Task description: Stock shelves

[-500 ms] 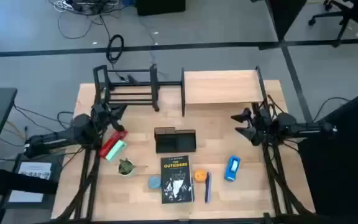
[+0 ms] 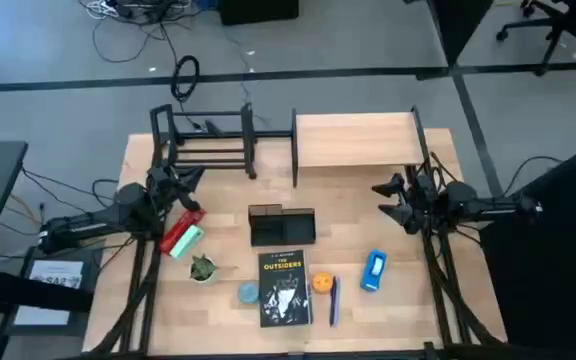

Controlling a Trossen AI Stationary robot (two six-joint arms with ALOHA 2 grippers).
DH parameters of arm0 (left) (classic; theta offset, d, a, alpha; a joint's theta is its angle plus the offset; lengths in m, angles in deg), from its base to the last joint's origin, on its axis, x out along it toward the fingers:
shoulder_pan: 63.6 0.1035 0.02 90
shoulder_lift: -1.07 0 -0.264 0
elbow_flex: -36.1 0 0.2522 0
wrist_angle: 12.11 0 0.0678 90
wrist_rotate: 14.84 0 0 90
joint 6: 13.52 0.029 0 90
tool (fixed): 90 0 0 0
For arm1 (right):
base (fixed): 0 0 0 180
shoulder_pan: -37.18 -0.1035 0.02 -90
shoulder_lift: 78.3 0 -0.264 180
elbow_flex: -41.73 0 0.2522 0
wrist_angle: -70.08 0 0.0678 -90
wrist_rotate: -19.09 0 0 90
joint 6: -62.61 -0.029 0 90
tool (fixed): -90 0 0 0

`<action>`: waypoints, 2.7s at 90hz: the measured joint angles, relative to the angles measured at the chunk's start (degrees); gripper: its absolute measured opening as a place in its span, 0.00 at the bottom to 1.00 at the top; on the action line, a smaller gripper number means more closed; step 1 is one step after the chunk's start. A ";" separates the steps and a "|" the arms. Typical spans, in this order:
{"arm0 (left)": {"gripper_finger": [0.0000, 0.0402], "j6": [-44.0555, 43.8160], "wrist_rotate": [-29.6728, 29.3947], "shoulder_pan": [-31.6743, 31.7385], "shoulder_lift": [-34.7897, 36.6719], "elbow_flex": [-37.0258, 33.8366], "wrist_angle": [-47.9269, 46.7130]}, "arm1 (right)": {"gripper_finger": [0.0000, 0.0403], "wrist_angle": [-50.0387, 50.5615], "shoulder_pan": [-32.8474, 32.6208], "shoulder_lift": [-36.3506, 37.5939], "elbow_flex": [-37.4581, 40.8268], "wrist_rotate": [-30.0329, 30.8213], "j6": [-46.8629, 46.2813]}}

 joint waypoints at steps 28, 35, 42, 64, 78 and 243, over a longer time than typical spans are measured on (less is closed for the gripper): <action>0.00 0.01 0.21 0.35 0.00 -0.01 -0.48 | 0.76 -0.03 0.00 0.01 -0.02 0.00 0.00; 0.00 -0.01 -0.37 0.61 -0.18 0.00 1.07 | 0.76 0.00 0.02 0.00 -0.01 -0.19 0.02; 0.00 -0.01 -0.33 0.58 -0.55 -0.02 0.57 | 0.76 -0.06 0.01 -0.01 -0.01 -0.47 0.01; 0.00 0.00 0.03 0.61 -0.55 -0.01 0.96 | 0.76 -0.32 0.02 0.01 -0.02 -0.47 0.02; 0.00 0.00 0.04 0.60 -0.53 0.00 0.99 | 0.76 -2.45 0.01 -0.12 0.00 0.36 0.03; 0.00 0.02 0.00 0.58 -0.53 -0.02 1.02 | 0.76 43.57 -47.63 -96.83 -70.12 12.57 -86.38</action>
